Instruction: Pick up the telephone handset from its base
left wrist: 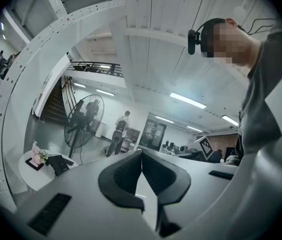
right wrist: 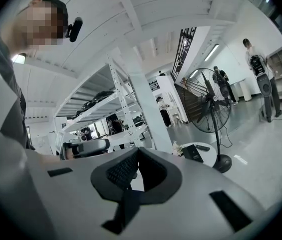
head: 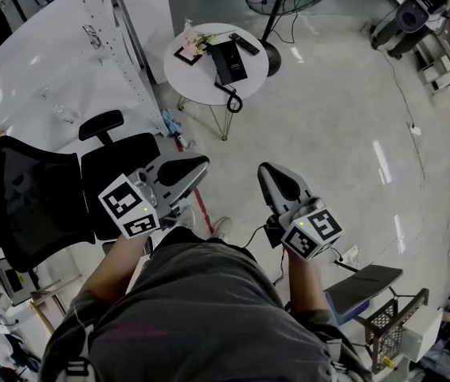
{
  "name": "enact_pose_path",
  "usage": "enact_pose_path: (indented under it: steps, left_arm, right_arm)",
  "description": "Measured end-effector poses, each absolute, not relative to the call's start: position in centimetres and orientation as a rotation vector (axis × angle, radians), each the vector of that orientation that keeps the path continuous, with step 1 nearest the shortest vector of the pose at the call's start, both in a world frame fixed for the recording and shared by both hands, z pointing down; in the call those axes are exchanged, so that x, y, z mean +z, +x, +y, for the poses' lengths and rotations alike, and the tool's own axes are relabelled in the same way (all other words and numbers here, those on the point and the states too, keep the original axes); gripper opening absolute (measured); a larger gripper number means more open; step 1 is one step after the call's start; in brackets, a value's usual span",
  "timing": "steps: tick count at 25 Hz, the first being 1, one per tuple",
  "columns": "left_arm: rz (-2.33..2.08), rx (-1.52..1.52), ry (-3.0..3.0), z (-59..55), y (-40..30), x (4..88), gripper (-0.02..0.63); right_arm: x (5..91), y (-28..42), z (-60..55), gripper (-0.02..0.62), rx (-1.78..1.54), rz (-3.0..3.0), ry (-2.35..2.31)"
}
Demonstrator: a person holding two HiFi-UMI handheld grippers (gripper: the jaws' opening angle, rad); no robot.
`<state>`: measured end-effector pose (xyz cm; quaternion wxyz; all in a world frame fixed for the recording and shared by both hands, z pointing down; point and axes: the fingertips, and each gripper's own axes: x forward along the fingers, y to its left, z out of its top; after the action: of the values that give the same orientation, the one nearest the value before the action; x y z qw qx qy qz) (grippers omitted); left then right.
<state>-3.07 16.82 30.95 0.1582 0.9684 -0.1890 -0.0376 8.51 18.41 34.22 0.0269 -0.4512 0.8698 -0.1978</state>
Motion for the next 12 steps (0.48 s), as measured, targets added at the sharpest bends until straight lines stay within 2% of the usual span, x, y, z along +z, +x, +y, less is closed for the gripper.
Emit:
enact_pose_path:
  steps: [12]
  left_arm:
    - [-0.576, -0.106, 2.769, 18.1, -0.1, 31.6, 0.015]
  right_arm:
    - [35.0, 11.6, 19.4, 0.017, -0.622, 2.698, -1.341]
